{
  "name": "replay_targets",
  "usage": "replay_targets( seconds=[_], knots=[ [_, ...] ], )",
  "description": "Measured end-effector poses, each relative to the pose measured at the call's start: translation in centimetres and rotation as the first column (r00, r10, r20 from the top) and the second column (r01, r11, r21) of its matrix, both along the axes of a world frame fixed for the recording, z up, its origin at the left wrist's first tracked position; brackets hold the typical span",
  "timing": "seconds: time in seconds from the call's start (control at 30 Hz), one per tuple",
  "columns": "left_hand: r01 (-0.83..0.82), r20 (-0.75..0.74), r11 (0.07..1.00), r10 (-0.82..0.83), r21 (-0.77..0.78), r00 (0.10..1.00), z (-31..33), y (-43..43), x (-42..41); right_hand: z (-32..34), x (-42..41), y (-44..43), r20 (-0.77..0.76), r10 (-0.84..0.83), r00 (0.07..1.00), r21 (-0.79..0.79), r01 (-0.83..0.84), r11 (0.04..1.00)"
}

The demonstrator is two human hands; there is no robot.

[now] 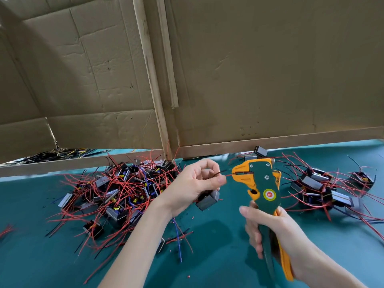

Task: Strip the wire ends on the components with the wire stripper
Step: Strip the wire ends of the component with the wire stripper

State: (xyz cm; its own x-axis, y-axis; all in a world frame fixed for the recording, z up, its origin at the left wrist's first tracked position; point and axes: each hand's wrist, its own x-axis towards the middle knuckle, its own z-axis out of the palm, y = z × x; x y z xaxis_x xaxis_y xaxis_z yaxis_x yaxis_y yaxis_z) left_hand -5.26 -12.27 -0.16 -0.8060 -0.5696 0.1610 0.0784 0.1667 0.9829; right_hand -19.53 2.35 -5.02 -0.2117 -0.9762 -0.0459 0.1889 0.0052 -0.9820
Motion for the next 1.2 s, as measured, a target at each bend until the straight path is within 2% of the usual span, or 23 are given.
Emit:
replay_targets(
  seconds=[0.07,0.2,0.37,0.53,0.63,0.8,0.97,1.2],
  knots=[
    [-0.010,0.003,1.000,0.009,0.012,1.000,-0.9,0.1,-0.4,-0.1,-0.1,-0.2,0.026,-0.029,0.999,0.021,0.028,0.999],
    [-0.008,0.046,1.000,0.009,-0.023,0.999,-2.5,0.2,-0.9,0.3,-0.8,-0.8,0.204,0.019,0.979,0.001,-0.020,1.000],
    [-0.195,-0.051,0.980,0.193,-0.046,0.980,-3.2,0.0,-1.2,0.4,-2.1,-1.0,0.225,0.072,0.972,-0.041,-0.064,0.997],
    [-0.279,-0.184,0.951,0.254,-0.130,0.950,-1.7,-0.2,-1.0,0.0,-2.5,-1.2,0.175,0.195,0.965,-0.049,-0.190,0.981],
    [-0.265,-0.184,0.951,0.235,-0.161,0.955,-0.6,-0.1,-0.7,-0.2,-2.5,-1.2,0.158,0.250,0.955,-0.048,-0.246,0.968],
    [-0.195,-0.069,0.955,0.184,-0.223,0.981,0.1,-0.1,-0.1,0.2,-2.2,-1.0,0.151,0.297,0.943,-0.075,-0.289,0.954],
    [-0.147,-0.032,0.978,0.143,-0.148,0.989,0.2,0.4,-0.2,0.4,-2.0,-0.9,0.155,0.304,0.940,-0.094,-0.293,0.952],
    [-0.094,0.015,0.982,0.098,-0.165,0.995,0.5,0.7,-0.2,0.2,-2.1,-0.7,0.129,0.333,0.934,-0.101,-0.322,0.941]
  ],
)
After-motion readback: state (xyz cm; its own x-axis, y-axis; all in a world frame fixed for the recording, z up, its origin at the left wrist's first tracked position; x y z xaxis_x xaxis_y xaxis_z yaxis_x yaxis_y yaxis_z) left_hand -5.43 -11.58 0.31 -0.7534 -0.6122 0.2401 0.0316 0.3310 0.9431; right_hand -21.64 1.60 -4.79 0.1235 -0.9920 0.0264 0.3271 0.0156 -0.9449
